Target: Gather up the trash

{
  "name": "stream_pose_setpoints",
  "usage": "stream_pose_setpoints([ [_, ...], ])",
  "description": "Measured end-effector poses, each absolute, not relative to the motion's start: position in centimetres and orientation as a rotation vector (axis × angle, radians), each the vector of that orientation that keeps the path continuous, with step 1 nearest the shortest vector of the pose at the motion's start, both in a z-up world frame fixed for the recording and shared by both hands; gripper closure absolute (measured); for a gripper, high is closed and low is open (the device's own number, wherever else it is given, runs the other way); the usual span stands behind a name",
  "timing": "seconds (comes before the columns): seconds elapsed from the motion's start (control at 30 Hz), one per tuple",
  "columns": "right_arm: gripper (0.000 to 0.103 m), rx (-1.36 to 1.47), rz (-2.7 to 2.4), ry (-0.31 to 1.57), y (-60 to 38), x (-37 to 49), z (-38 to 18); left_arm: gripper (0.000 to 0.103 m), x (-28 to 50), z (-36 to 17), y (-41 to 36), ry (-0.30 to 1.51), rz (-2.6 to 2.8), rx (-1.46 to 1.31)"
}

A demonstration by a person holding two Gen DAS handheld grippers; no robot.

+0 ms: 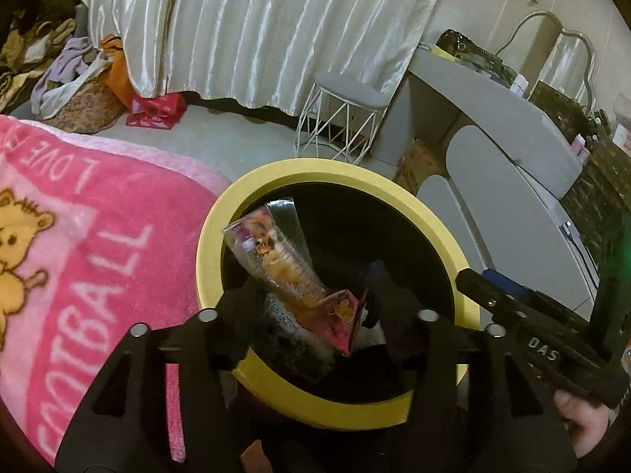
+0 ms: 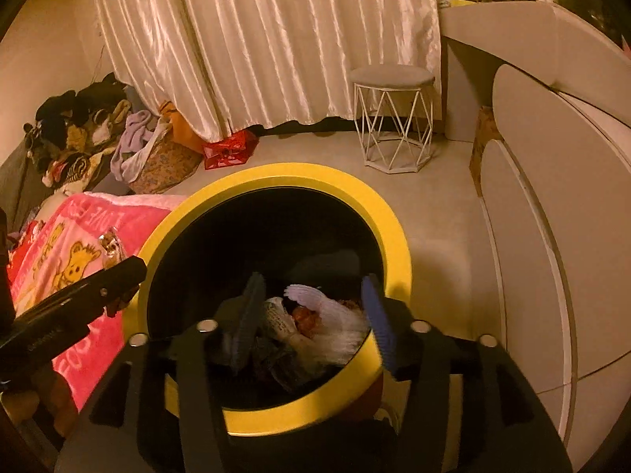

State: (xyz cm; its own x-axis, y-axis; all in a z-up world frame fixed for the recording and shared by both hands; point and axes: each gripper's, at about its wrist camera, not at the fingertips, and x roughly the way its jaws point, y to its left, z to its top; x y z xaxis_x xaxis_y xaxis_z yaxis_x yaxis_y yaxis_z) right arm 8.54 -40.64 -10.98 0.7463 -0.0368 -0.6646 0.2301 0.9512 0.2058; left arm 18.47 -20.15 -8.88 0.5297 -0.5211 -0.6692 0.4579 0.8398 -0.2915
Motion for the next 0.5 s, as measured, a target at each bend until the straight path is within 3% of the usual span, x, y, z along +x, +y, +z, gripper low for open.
stream_pose_setpoints([
  [0.03,0.041,0.287,-0.148,0.711,-40.6,8.5,-10.9,0.04,18.4,-8.8,-20.1,0.824,-0.581,-0.081],
  [0.2,0.032,0.286,-0.129,0.682,-40.2,8.2,-10.4,0.018,18.1,-8.5,-19.2,0.813,-0.569,-0.074],
  [0.33,0.028,0.275,-0.104,0.649,-39.3,7.7,-9.6,0.011,17.3,-7.8,-18.3,0.781,-0.555,-0.064],
  [0.5,0.026,0.249,-0.084,0.603,-38.1,7.0,-8.6,0.011,16.2,-6.6,-16.4,0.733,-0.515,-0.066],
])
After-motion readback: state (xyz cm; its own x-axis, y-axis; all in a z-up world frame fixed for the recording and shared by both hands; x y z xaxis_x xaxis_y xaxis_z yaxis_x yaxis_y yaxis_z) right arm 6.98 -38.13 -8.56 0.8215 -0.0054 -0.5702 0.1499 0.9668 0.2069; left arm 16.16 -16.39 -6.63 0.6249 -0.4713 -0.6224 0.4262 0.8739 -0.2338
